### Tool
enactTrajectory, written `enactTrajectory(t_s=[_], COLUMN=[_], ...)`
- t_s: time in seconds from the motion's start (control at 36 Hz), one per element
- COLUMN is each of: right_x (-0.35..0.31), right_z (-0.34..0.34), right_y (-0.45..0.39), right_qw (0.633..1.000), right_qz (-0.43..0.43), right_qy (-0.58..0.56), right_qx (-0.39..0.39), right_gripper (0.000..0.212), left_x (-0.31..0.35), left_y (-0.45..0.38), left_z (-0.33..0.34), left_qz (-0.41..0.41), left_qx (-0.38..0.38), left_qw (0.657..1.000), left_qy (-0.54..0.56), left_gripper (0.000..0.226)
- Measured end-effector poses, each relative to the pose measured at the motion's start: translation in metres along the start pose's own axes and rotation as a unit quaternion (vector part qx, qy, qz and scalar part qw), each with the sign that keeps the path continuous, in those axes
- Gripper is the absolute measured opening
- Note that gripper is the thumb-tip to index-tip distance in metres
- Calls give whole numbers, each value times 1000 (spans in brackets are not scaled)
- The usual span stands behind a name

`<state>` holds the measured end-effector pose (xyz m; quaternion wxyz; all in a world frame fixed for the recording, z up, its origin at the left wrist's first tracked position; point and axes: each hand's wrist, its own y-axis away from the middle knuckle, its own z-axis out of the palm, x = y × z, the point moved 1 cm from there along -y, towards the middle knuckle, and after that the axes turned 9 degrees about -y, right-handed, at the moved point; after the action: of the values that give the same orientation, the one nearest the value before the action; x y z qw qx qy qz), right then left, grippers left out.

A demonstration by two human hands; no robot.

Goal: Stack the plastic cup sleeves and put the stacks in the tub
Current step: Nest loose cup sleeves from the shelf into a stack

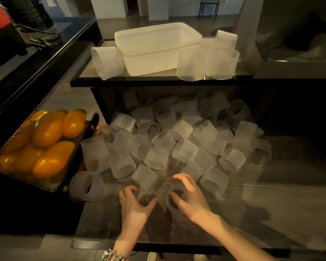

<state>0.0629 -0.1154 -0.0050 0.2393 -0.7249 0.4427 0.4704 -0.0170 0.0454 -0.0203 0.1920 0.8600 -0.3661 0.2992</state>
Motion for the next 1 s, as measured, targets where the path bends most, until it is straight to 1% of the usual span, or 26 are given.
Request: enactTrajectory(t_s=[0.06, 0.14, 0.22, 0.31, 0.36, 0.47, 0.56, 0.61, 0.69, 0.78, 0.86, 0.94, 1.0], right_x=[-7, -15, -17, -17, -16, -19, -24, -27, -29, -30, -32, -34, -36], right_z=[5, 16, 26, 31, 32, 37, 40, 43, 47, 49, 51, 53, 54], right_y=[-7, -13, -18, -23, -24, -25, -28, -30, -33, -37, -38, -38, -38], right_qw=[999, 996, 991, 981, 976, 970, 963, 955, 948, 949, 951, 951, 951], right_qz=[-6, -11, -23, -44, -47, -47, -73, -92, -111, -107, -91, -82, -72], right_qy=[32, 61, 111, 171, 197, 220, 239, 257, 266, 267, 258, 252, 246], right_qx=[-25, -62, -77, -82, -82, -90, -98, -119, -138, -133, -147, -157, -174], right_gripper=[45, 47, 53, 57, 59, 64, 65, 67, 70, 73, 73, 72, 76], left_x=[2, 3, 3, 3, 3, 2, 1, 1, 0, -1, -4, -5, -5], left_y=[-6, -12, -17, -20, -21, -24, -24, -25, -26, -25, -20, -16, -14], left_z=[0, 4, 6, 7, 9, 9, 9, 9, 7, 5, 7, 7, 7], left_qz=[-16, -24, -6, 15, 25, 34, 39, 39, 28, 19, 3, -16, -26], left_qx=[-11, -54, -69, -78, -70, -45, -36, -38, -48, -84, -126, -138, -134], left_qw=[1000, 998, 997, 997, 997, 998, 999, 999, 998, 996, 992, 988, 988], left_qy=[1, 4, 16, 24, 19, -3, -8, -3, -3, -8, 20, 62, 75], left_gripper=[74, 98, 108, 108, 106, 98, 92, 91, 89, 93, 98, 98, 100])
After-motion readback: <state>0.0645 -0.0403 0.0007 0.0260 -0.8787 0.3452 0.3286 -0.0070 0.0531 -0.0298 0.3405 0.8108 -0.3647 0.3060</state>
